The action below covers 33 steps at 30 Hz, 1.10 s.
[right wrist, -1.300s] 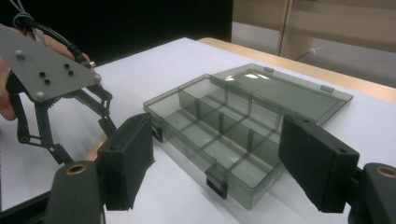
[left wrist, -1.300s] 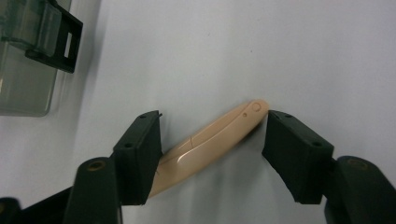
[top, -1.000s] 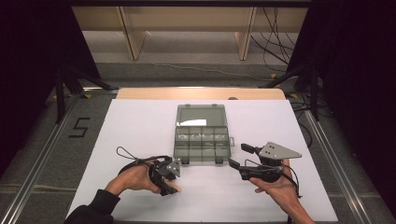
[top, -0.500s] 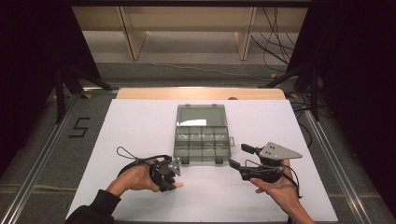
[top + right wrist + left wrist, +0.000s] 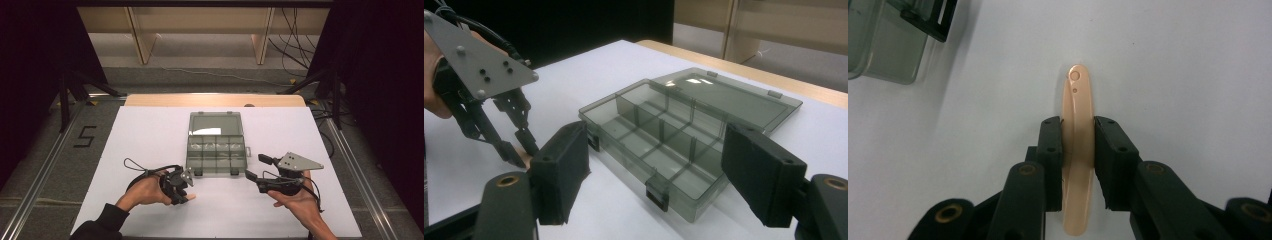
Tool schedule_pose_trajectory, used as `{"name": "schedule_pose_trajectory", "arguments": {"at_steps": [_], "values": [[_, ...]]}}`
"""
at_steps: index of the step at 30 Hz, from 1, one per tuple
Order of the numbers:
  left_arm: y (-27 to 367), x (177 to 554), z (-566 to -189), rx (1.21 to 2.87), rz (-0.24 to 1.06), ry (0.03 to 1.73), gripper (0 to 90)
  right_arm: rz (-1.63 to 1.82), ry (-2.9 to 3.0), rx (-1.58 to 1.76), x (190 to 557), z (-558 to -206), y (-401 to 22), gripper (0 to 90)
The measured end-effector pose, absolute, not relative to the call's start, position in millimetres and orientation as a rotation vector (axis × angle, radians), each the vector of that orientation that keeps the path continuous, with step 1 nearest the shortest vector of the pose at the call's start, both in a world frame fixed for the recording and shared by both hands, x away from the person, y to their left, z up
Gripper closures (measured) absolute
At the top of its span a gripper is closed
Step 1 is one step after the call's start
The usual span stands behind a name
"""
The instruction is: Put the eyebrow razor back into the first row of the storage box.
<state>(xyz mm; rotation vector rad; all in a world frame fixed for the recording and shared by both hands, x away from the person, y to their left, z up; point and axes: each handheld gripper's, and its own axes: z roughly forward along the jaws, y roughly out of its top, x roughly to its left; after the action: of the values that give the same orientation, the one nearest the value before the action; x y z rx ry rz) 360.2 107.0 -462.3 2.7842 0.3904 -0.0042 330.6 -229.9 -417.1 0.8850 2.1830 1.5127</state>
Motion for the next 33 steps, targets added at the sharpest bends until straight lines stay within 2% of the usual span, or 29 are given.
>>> {"name": "schedule_pose_trajectory", "arguments": {"at_steps": [21, 33], "values": [[111.2, 362.2, -445.9, 2.661, 0.022, 0.476, 74.0, 1.565, 2.146, 0.880, 331.8, -418.7, -228.1, 26.7], [117.8, 366.0, -428.0, 2.582, 0.058, 0.496, 74.0, 1.565, 2.132, 0.887, 331.4, -417.9, -227.3, 20.9]]}}
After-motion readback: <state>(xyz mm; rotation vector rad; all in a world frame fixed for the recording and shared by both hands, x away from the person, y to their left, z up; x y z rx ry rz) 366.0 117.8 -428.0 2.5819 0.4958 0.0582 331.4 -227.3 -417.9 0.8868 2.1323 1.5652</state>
